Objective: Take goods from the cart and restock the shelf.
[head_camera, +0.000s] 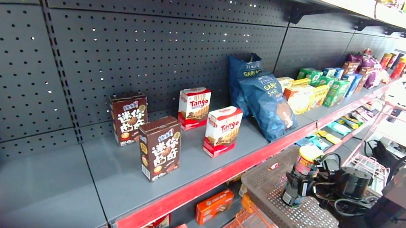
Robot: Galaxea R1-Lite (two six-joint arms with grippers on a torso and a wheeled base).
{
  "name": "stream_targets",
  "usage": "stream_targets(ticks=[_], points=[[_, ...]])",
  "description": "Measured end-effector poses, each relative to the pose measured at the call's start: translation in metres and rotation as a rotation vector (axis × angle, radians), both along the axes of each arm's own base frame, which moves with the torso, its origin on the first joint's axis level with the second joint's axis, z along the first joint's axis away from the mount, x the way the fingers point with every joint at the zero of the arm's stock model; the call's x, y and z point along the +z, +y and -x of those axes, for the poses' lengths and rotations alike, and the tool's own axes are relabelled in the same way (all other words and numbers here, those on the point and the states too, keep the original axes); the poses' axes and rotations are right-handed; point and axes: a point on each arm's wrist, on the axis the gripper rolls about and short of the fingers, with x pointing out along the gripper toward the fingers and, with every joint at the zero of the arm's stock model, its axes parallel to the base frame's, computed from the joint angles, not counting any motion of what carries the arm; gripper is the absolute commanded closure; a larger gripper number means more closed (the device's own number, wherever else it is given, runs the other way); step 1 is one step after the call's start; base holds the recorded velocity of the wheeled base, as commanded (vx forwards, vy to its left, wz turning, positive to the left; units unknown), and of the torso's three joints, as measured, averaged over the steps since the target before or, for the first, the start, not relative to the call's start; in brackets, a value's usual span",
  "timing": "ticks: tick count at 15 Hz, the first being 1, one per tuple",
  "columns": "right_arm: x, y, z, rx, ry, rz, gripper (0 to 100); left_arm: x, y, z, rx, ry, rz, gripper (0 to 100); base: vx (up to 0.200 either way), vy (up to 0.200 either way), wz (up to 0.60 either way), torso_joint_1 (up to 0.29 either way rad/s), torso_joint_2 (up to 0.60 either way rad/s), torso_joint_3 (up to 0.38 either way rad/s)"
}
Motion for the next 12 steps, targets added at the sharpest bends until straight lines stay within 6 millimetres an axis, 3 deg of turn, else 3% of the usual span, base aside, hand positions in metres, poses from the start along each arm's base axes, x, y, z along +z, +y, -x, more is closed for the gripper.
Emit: stream_targets(ticks=[4, 5, 12], points=[[-0.0024, -0.0006, -0.0077, 0.034, -0.010, -0.010, 0, 0.0000, 0.0000, 0.0000, 0.000, 0.000, 0.000, 0, 0.000, 0.000, 0.00, 0.000, 0.00, 0.000], [-0.0018, -0.0004, -0.0092, 0.044, -0.016, -0.012, 100, 0.0000, 0.0000, 0.0000, 0.001, 0.000, 0.000, 0, 0.000, 0.000, 0.00, 0.000, 0.00, 0.000], [0.0069, -0.0008, -0.0074, 0.051, -0.007, -0.023, 100, 0.0000, 0.0000, 0.0000, 0.000, 0.000, 0.000, 0, 0.000, 0.000, 0.00, 0.000, 0.00, 0.000]])
